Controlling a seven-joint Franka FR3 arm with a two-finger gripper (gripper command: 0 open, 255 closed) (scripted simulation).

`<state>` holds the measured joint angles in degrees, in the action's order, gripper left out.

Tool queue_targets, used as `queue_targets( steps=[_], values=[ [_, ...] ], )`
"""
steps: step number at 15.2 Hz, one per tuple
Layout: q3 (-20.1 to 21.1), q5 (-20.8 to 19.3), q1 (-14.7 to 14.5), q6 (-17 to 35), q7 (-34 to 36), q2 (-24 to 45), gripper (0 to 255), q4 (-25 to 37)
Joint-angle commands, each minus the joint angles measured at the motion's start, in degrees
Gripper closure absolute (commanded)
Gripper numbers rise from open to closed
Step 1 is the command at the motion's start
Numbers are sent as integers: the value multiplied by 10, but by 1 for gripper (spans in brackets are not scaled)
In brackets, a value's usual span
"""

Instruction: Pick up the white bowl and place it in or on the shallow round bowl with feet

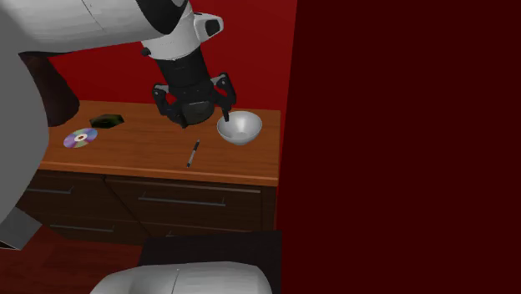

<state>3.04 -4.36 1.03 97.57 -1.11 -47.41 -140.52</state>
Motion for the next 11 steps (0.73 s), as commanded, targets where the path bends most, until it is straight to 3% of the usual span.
queue_targets(
  steps=[1, 11],
  values=[
    [0, 0, 0, 0, 0, 0, 0, 0],
    [9, -2, 3, 136, 13, 231, 0, 69]
  ],
)
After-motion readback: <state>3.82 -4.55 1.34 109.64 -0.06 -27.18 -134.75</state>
